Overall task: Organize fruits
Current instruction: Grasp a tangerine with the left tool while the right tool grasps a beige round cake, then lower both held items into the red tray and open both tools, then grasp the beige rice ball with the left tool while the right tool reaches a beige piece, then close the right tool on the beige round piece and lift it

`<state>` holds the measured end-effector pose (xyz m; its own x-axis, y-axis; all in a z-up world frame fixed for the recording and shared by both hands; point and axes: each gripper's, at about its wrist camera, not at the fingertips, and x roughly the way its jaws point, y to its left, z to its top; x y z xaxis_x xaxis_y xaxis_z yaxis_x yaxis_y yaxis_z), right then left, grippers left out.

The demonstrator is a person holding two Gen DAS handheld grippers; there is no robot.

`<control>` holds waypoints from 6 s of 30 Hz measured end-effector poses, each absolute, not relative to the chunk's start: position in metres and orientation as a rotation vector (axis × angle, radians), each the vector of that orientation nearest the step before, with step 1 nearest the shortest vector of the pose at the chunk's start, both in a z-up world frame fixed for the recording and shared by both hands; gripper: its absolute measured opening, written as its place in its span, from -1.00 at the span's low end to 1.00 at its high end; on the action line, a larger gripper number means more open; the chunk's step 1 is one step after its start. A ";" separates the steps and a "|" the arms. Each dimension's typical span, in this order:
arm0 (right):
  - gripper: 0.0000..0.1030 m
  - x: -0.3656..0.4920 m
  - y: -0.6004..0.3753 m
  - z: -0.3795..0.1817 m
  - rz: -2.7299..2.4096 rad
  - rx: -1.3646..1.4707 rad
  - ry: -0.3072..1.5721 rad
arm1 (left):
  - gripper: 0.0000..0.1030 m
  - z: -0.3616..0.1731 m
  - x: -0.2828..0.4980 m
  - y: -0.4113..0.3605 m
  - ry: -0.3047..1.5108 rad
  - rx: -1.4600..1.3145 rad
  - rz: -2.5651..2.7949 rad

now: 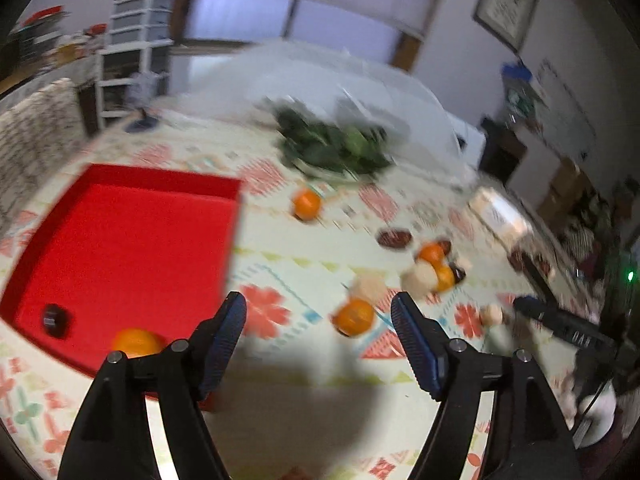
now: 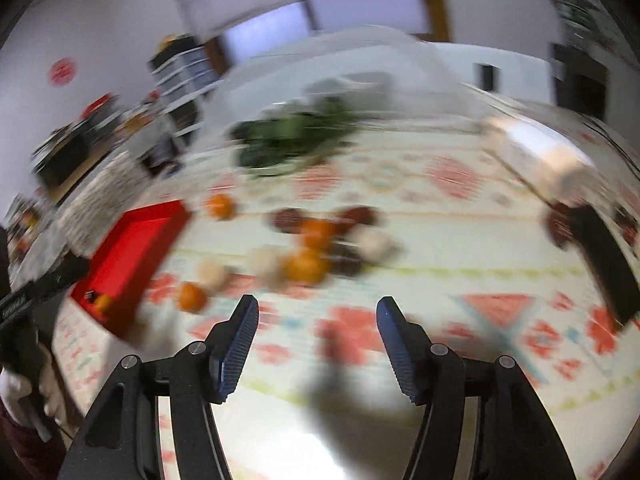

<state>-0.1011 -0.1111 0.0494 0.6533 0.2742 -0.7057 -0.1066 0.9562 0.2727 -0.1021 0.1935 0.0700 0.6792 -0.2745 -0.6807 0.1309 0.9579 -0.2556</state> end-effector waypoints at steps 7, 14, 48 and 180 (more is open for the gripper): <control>0.28 -0.093 -0.145 0.025 0.187 0.225 0.875 | 0.44 0.035 -0.081 0.148 0.862 -0.049 -0.255; 0.28 -0.084 -0.130 0.009 0.248 0.198 0.909 | 0.44 0.017 -0.066 0.145 0.907 -0.033 -0.235; -0.32 -0.103 0.006 0.089 0.477 0.081 0.812 | -0.38 0.093 -0.099 0.306 0.730 -0.274 -0.046; -0.37 -0.031 -0.086 0.055 0.254 0.272 0.852 | -0.36 0.084 -0.111 0.350 0.726 -0.302 0.087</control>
